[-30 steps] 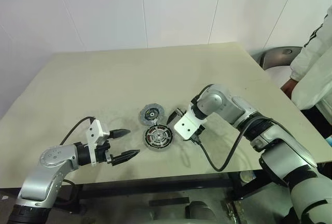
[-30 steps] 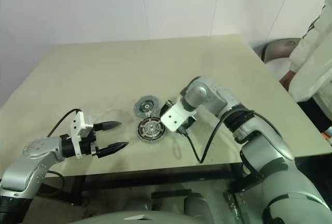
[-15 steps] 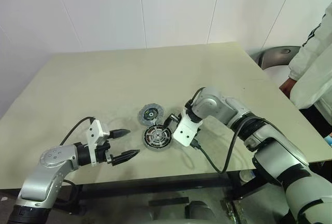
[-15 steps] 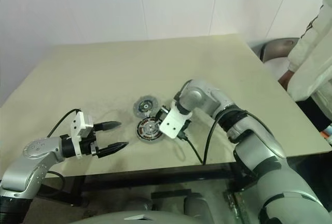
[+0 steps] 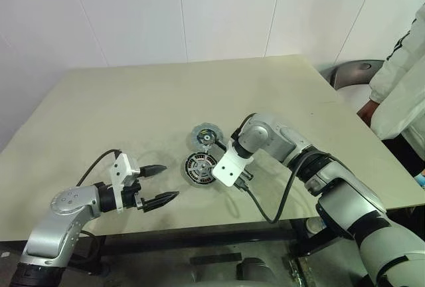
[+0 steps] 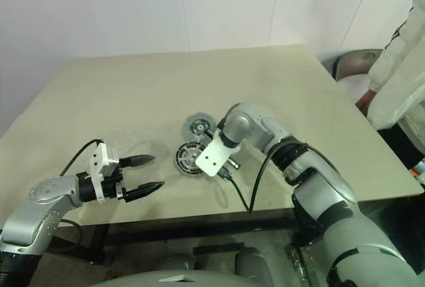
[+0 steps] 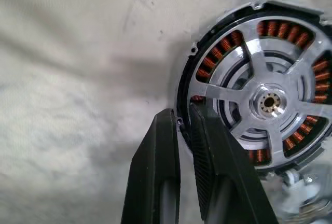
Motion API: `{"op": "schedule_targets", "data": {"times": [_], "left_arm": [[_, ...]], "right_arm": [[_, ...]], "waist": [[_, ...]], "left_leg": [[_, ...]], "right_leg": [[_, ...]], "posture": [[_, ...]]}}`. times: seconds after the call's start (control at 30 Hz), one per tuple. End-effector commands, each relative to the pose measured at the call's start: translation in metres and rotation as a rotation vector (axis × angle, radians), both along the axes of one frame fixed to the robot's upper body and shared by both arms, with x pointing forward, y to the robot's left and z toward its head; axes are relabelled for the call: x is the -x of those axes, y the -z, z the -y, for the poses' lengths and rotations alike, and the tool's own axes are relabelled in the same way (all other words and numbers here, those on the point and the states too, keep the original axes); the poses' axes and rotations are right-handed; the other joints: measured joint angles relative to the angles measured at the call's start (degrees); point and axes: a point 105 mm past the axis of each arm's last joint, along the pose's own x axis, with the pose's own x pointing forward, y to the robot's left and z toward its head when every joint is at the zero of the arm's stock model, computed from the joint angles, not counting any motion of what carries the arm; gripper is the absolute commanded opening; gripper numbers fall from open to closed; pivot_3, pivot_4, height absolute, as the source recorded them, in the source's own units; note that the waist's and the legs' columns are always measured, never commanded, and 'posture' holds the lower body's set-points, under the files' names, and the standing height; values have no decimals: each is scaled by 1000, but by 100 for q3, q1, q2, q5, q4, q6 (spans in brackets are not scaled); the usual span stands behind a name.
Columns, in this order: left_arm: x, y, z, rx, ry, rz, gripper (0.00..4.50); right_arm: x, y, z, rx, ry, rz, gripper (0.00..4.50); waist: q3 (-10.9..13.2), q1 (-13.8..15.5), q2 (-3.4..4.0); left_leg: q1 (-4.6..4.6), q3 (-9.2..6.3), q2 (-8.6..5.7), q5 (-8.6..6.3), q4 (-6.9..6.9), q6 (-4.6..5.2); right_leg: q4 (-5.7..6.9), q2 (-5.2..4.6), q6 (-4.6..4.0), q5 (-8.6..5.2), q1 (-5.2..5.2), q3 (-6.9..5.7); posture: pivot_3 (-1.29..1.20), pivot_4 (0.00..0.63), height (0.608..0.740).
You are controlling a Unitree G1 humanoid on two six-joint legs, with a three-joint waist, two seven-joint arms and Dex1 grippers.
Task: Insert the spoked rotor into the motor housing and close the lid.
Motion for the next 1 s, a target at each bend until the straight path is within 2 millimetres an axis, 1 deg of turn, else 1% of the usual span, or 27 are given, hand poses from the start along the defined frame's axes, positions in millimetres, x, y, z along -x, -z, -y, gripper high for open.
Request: {"op": "schedule_targets", "data": {"times": [0.03,0.1,0.17,0.23,0.33,0.4,0.5,0.6,0.7,0.77,0.93,1.0], "left_arm": [[-2,-7,0,-4,5,38,4500],[-2,-7,0,-4,6,38,4500],[-3,-6,0,-4,9,37,4500],[-3,-6,1,-4,10,37,4500],[-4,-6,0,-6,11,37,4500],[-5,-6,0,-8,11,38,4500],[-7,-6,-1,-10,11,39,4500],[-8,-6,-2,-12,11,41,4500],[-8,-7,0,-14,12,43,4500],[-8,-7,1,-16,13,45,4500],[-9,-7,1,-20,12,47,4500],[-9,-7,1,-21,10,49,4500]], "right_arm": [[3,-14,-7,-49,53,-8,73],[8,-16,-10,-70,137,-61,72],[10,-25,-13,-95,253,-76,71],[15,-32,-15,-99,383,-138,70],[27,-37,-13,-53,485,-242,70],[31,-39,-13,-45,560,-293,70],[33,-36,-11,-27,695,-379,70],[38,-33,-15,-30,769,-449,69],[40,-29,-25,-60,866,-543,68],[40,-26,-30,-65,902,-573,68],[34,-18,-33,-73,919,-558,67],[28,-15,-34,-90,928,-536,67]], "waist": [[0,0,0],[0,1,0],[0,11,0],[0,11,0],[1,17,1],[0,20,0],[0,18,0],[0,17,0],[0,5,-1],[0,-6,-1],[-1,-6,-2],[-1,-11,-2]], "left_leg": [[0,0,0,0,0,0],[-3,0,1,-1,0,-2],[-10,0,1,-2,0,-4],[-21,1,1,-2,0,-5],[-23,4,3,-4,0,-7],[-25,4,3,-4,1,-7],[-24,6,3,-4,2,-7],[-24,5,3,-4,3,-7],[-25,5,3,-5,1,-8],[-25,6,3,-5,1,-8],[-23,7,3,-5,2,-9],[-21,7,3,-5,2,-9]], "right_leg": [[0,0,0,0,-1,0],[0,0,0,0,-4,0],[-1,0,-1,0,-11,0],[0,0,-1,1,-26,1],[4,0,-2,1,-34,1],[3,-1,-2,1,-33,0],[3,-1,-1,1,-32,0],[3,-2,-2,1,-33,-2],[1,-3,-2,1,-33,-1],[2,-3,-2,2,-36,-1],[2,-3,-2,2,-35,-1],[3,-3,-2,2,-34,-2]], "posture": [[0,0,740],[0,0,740],[0,0,740],[0,0,740],[0,0,740],[0,0,740],[0,0,740],[0,0,740],[0,0,740],[0,0,740],[0,0,740],[0,0,740]]}}
